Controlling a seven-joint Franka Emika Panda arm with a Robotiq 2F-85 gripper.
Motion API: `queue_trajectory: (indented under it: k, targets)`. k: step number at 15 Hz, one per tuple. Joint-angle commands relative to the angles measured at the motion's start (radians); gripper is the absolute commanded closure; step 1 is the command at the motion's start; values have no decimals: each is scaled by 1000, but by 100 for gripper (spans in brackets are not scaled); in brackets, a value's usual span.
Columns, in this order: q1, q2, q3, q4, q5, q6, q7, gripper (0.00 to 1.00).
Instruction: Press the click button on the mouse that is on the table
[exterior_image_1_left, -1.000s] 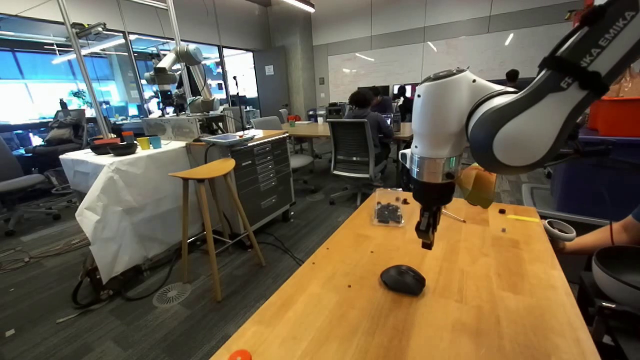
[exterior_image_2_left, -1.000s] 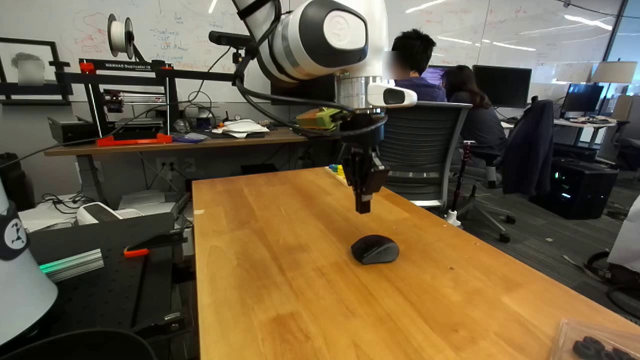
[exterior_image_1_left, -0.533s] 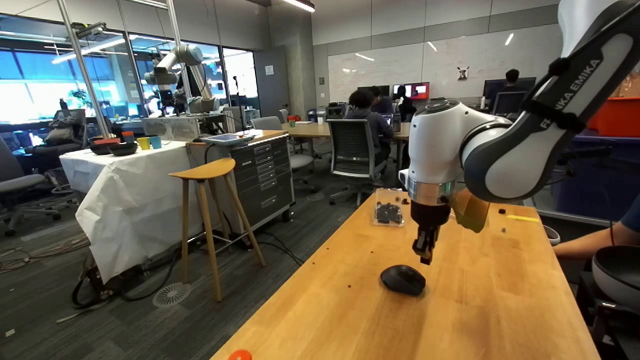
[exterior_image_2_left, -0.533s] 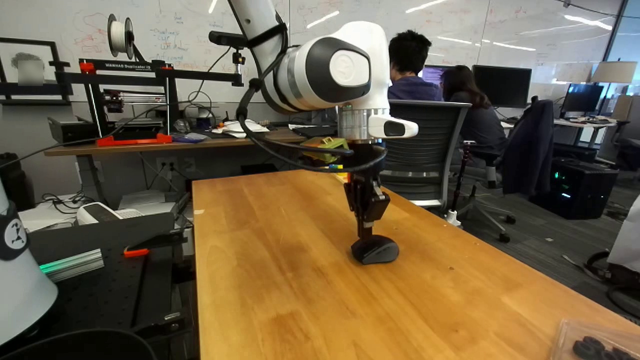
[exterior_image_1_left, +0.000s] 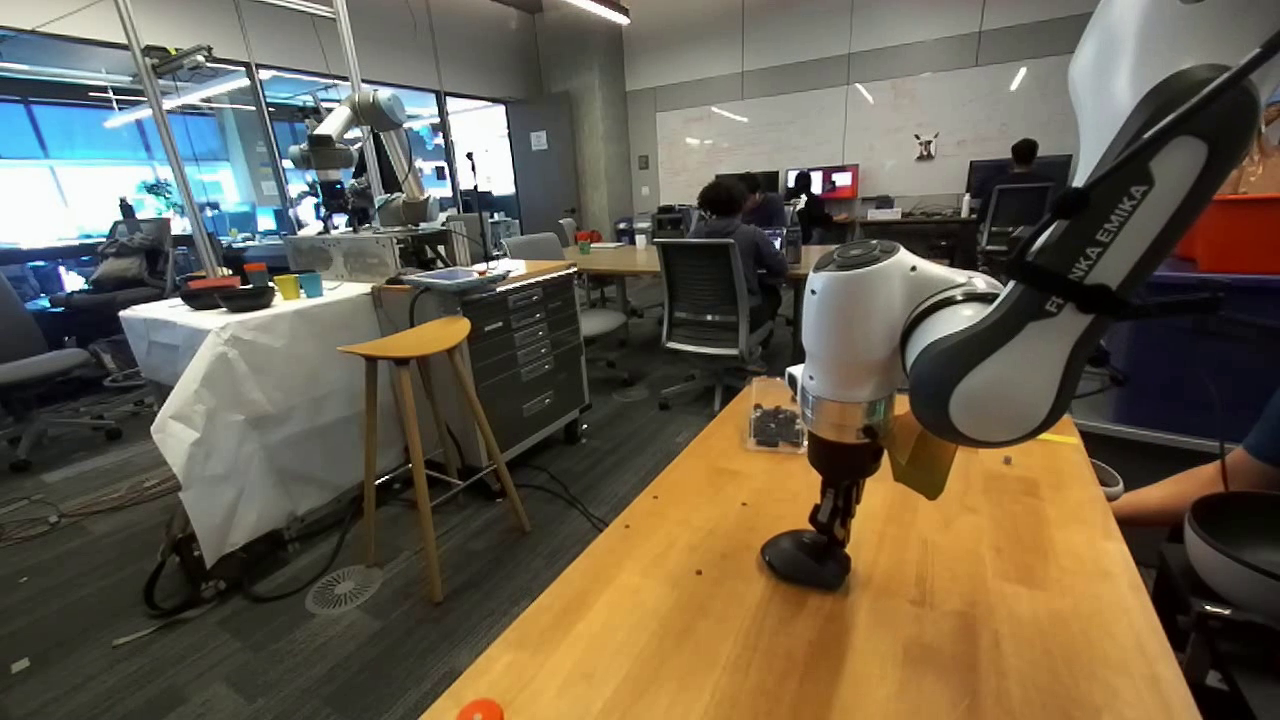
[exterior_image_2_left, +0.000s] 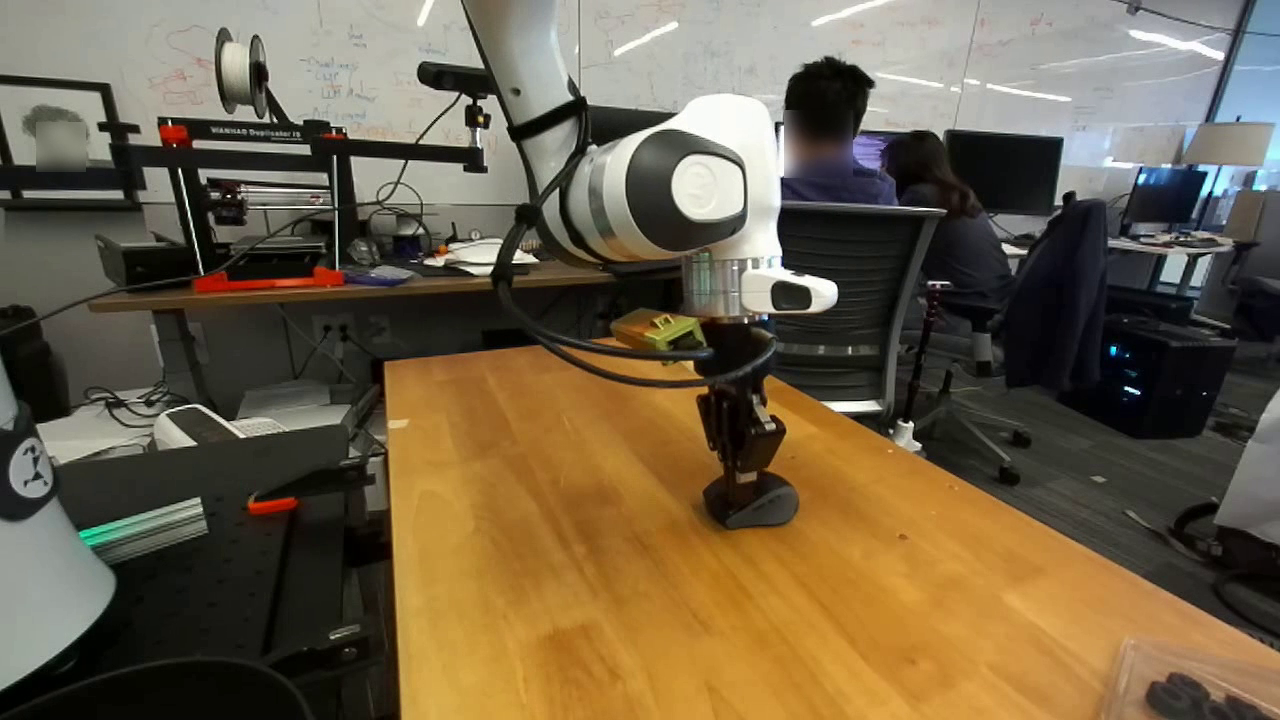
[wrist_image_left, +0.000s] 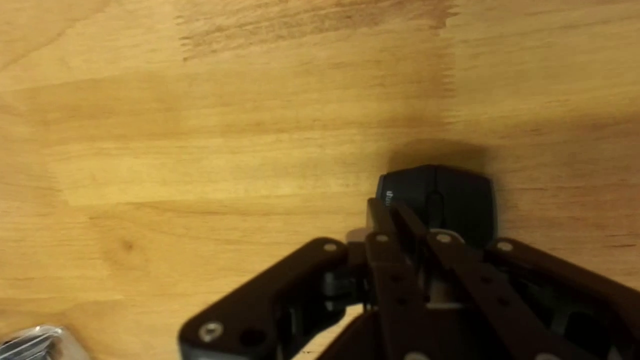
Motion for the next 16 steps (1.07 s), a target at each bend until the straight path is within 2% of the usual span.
queue_trajectory:
  k: [1, 4, 7, 10, 13, 16]
  targets:
    - [43, 27, -40, 25, -13, 17, 31, 90]
    - [32, 1, -32, 16, 18, 8, 24, 90]
    - [-13, -86, 14, -3, 115, -28, -27, 89]
    - [-22, -181, 13, -2, 151, -61, -44, 88]
    - [-45, -294, 36, 9, 188, -168, -87, 89]
    - [-68, -405, 73, 27, 258, -346, -155, 88]
